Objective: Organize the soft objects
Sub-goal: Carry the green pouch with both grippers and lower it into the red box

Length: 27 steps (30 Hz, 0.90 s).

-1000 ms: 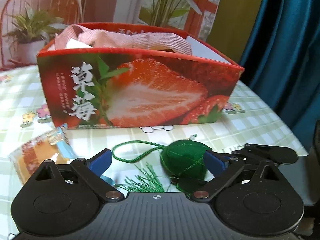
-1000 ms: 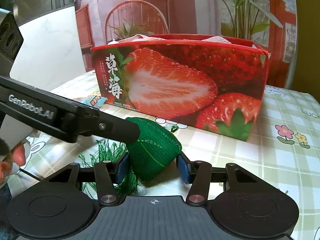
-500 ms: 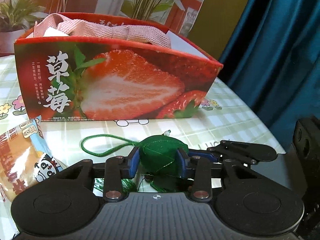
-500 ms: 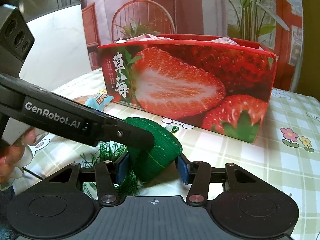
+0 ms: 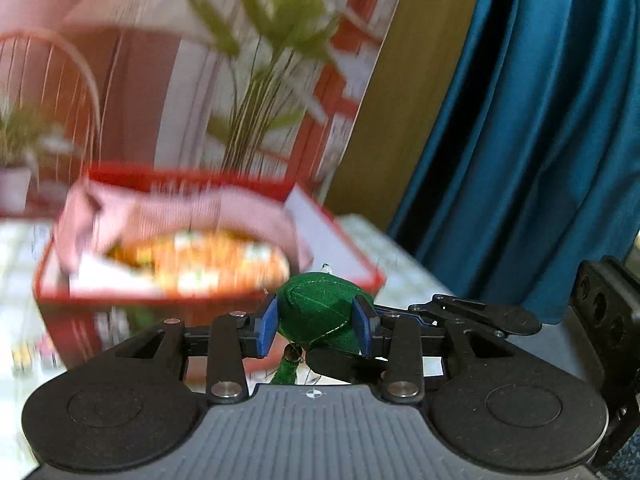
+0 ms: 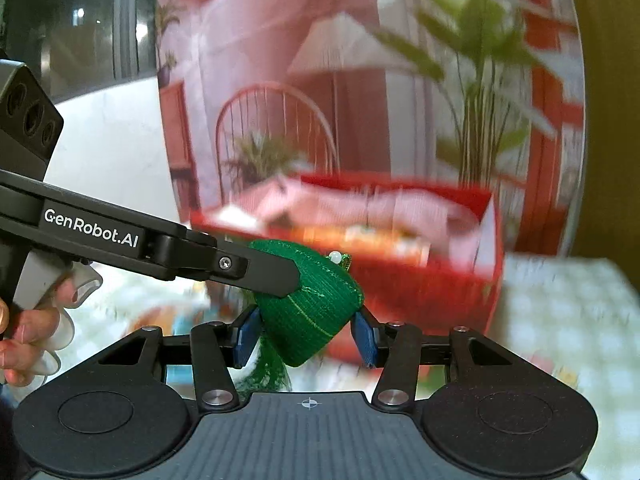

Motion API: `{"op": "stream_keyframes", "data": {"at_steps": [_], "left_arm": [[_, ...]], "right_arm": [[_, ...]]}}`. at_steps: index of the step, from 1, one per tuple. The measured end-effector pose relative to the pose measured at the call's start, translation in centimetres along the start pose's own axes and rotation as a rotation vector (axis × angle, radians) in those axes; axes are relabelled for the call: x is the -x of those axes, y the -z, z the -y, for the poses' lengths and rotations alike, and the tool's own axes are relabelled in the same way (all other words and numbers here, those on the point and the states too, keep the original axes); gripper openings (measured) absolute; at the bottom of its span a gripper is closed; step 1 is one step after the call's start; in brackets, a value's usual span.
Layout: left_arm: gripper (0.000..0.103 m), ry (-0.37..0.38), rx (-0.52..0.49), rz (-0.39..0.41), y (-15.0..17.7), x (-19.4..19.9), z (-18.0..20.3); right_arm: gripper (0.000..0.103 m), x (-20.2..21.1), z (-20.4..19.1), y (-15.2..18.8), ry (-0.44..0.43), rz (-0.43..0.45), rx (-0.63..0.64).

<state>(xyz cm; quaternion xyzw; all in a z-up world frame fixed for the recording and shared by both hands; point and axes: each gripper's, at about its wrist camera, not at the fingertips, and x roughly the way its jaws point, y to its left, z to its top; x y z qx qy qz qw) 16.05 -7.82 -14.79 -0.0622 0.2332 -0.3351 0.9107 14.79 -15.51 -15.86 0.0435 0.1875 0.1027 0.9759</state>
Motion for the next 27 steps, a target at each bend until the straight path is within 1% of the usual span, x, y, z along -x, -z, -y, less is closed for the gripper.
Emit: {"op": "stream_keyframes", "data": {"at_steps": [4, 9, 14, 18, 21, 24, 27], "left_arm": [[0.042, 0.008, -0.019, 0.070, -3.6, 0.3, 0.9], [0.042, 0.005, -0.061, 0.165, -7.3, 1.0, 1.9], [0.046, -0.005, -0.096, 0.220, -9.3, 0.5, 2.8], [0.047, -0.003, -0.098, 0.242, -9.8, -1.2, 2.6], [0.048, -0.003, -0.083, 0.234, -9.6, -2.4, 2.2], [0.048, -0.002, -0.079, 0.201, -9.2, -4.0, 1.7], [0.048, 0.004, -0.066, 0.151, -8.5, -5.8, 1.2]], "right_arm": [[0.046, 0.7, 0.3, -4.0, 0.018, 0.069, 0.052], [0.046, 1.1, 0.7, -9.0, 0.046, 0.149, 0.117], [0.046, 1.0, 1.4, -12.5, 0.078, 0.211, 0.155], [0.047, 0.4, 1.8, -13.4, 0.116, 0.227, 0.193], [0.047, -0.6, 2.2, -13.4, 0.162, 0.227, 0.228], [0.047, -1.6, 2.9, -12.8, 0.182, 0.209, 0.230], [0.047, -2.6, 3.8, -11.6, 0.194, 0.175, 0.219]]}}
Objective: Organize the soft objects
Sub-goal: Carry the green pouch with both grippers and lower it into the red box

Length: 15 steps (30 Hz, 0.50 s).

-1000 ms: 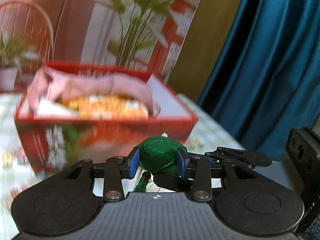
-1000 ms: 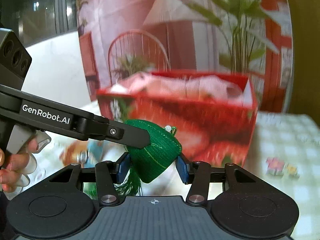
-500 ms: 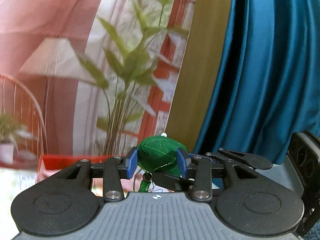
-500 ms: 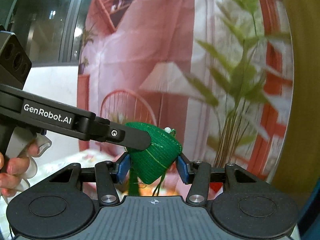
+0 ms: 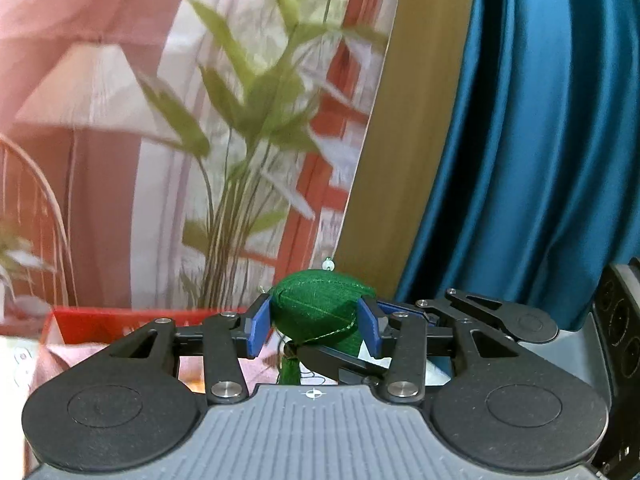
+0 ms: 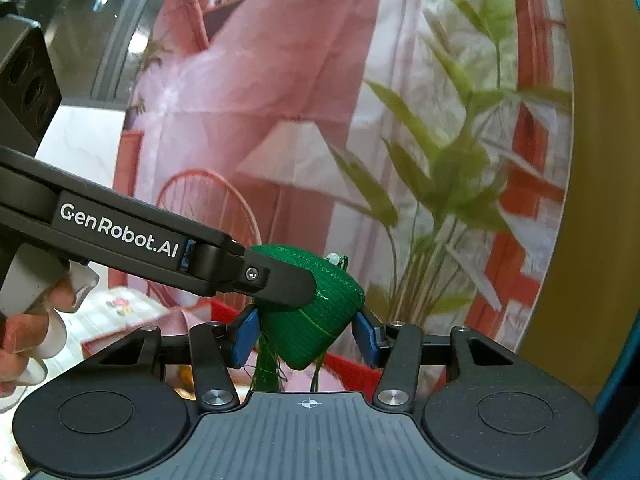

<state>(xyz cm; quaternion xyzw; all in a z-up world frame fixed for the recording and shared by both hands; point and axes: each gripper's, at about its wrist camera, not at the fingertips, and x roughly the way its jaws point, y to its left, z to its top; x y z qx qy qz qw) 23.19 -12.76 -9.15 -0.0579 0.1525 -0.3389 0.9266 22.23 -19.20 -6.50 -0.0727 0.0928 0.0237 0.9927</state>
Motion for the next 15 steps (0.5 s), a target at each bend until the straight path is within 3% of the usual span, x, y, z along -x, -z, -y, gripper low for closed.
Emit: {"op": "stream_keyframes", "data": {"at_steps": [9, 15], "left_arm": [[0.048, 0.004, 0.036, -0.158, 2.7, -4.0, -1.2], [0.050, 0.007, 0.039, -0.214, 3.8, -5.5, -1.5]], "right_arm": [[0.047, -2.0, 0.7, 5.1, -0.001, -0.128, -0.059], [0.047, -2.6, 0.9, 7.6, 0.005, -0.184, -0.104]]}}
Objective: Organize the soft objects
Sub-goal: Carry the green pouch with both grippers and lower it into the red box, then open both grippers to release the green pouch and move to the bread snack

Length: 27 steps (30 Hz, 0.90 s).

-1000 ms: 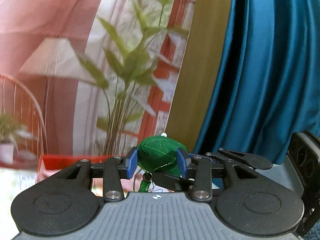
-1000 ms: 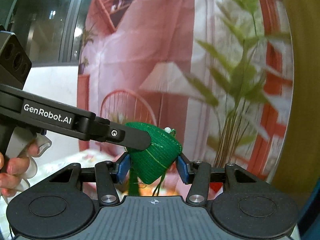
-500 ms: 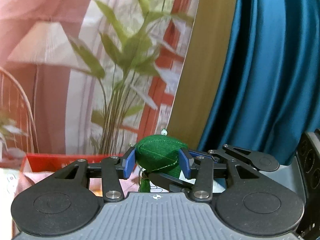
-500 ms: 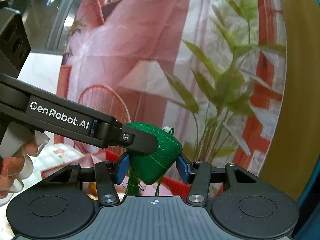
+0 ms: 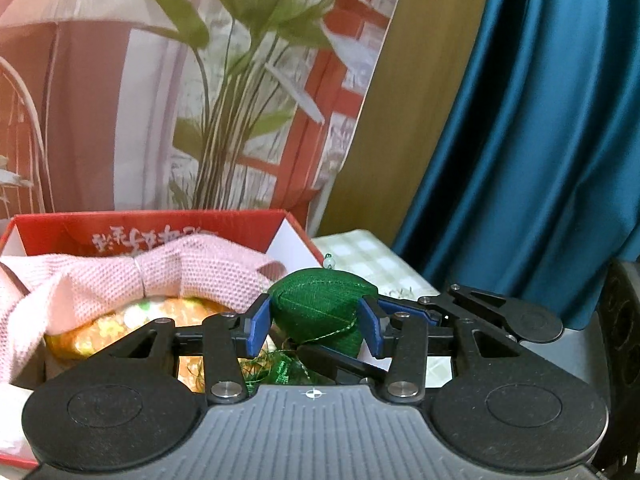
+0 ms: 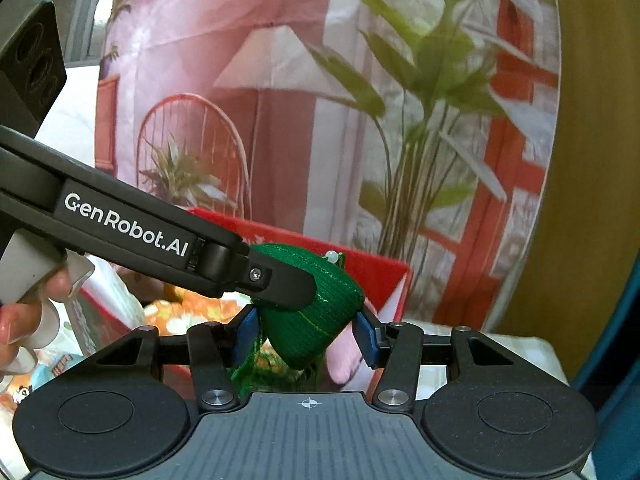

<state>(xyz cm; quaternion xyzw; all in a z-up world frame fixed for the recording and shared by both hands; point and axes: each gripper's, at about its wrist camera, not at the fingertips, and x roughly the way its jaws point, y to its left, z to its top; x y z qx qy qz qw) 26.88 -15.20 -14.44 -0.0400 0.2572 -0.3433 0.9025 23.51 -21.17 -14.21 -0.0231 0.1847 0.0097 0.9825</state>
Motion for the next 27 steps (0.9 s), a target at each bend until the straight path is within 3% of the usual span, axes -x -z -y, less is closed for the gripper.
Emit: {"op": "stream_keyframes", "data": {"at_steps": [6, 9, 15, 20, 23, 27], "left_arm": [[0.051, -0.009, -0.005, -0.036, 0.3, -0.9, 0.0], [0.053, -0.033, -0.007, -0.041, 0.5, -0.9, -0.1], [0.067, -0.083, 0.000, -0.023, 0.2, 0.0, -0.4], [0.092, -0.123, -0.017, -0.001, 0.2, 1.8, -0.8], [0.098, -0.158, -0.041, 0.014, 0.2, 3.5, -1.1], [0.102, -0.236, -0.057, 0.022, 0.6, 6.4, -1.9]], "right_arm": [[0.050, -0.4, 0.2, 1.0, 0.010, -0.028, -0.027], [0.057, -0.5, 0.2, 1.1, 0.017, -0.031, -0.033], [0.077, -0.3, 0.0, 1.0, 0.052, -0.030, -0.025], [0.095, 0.3, -0.3, 0.7, 0.067, -0.024, -0.039], [0.102, 0.8, -0.5, 0.5, 0.072, -0.017, -0.051], [0.102, 1.6, -1.0, 0.2, 0.065, -0.015, -0.098]]}}
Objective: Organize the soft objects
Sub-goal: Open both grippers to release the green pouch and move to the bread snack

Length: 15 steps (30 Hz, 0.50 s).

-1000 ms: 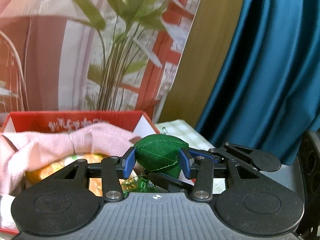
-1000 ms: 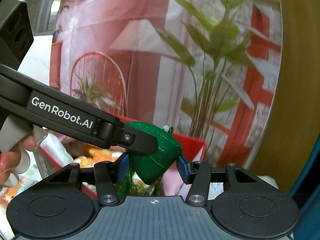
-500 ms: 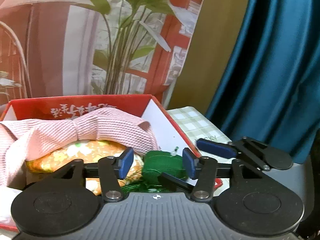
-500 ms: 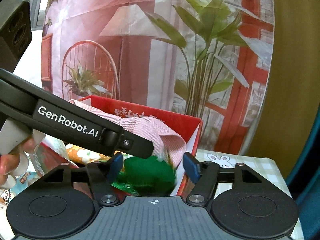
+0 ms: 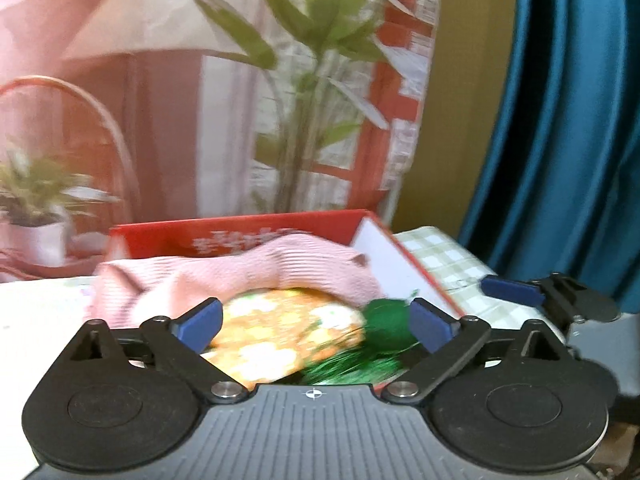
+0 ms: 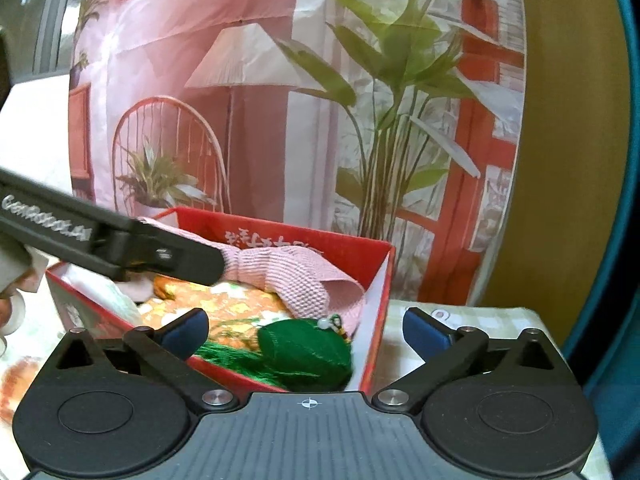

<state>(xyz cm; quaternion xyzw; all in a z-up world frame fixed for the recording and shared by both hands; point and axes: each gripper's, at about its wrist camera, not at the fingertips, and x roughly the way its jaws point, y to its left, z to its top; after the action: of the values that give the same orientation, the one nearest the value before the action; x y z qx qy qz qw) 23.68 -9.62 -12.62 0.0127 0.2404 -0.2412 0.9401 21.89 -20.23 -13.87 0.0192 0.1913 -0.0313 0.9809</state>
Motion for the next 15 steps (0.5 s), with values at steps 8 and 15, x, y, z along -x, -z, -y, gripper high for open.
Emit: {"op": "stream_keyframes", "data": {"at_steps": [8, 15], "left_arm": [[0.103, -0.169, -0.014, 0.000, 3.3, 6.1, -3.5], [0.103, -0.202, 0.036, -0.103, 8.2, 8.6, -7.3]], "right_arm": [[0.103, 2.9, -2.4, 0.9, -0.053, 0.016, -0.100], [0.103, 4.1, -6.2, 3.1, -0.136, -0.041, -0.108]]}}
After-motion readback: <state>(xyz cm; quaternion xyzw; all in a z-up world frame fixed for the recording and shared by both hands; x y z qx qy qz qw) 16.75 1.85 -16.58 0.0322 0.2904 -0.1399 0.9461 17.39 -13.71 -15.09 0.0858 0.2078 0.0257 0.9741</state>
